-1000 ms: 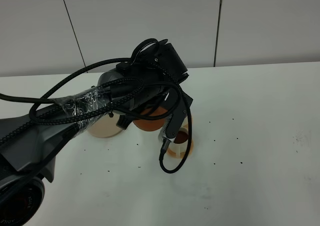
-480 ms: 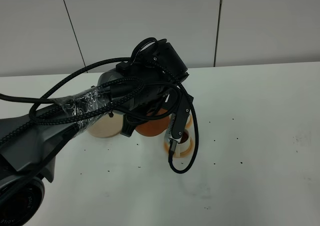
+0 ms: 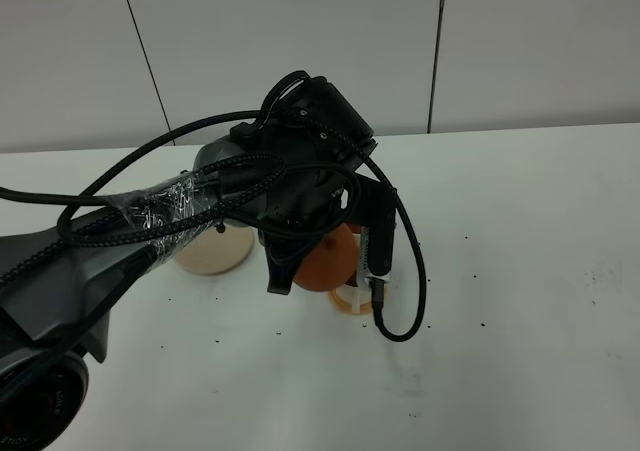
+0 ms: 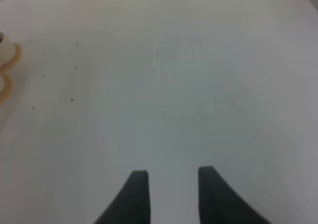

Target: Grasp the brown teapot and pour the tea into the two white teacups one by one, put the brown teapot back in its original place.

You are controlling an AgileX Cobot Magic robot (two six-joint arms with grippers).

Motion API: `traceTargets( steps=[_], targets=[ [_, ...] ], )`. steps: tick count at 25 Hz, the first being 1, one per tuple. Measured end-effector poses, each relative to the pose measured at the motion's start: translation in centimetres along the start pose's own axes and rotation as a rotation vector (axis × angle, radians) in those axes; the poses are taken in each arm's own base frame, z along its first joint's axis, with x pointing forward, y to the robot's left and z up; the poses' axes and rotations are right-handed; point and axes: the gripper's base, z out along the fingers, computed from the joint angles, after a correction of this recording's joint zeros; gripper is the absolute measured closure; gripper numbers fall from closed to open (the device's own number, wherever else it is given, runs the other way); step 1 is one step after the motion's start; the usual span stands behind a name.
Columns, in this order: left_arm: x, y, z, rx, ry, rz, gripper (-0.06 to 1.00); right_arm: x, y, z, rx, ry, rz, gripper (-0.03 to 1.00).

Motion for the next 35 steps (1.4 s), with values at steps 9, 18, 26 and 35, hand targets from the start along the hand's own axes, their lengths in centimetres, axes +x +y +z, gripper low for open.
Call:
traceTargets(
  steps=[9,18,26,35],
  targets=[
    [3.5,1.3,-1.7,0.127,-0.172,-0.209,0.77,0.0,0.0,0.0,0.000,0.000,0.000,0.73],
    [4.2,1.8,-1.4,0.127,-0.170,-0.230,0.77,0.0,0.0,0.0,0.000,0.000,0.000,0.73],
    [3.5,1.5,-0.6,0.167,-0.190,-0.233,0.77,0.0,0.0,0.0,0.000,0.000,0.000,0.73],
    [3.6,1.4,-0.3,0.216,-0.239,-0.272,0.77,0.0,0.0,0.0,0.000,0.000,0.000,0.73]
  ],
)
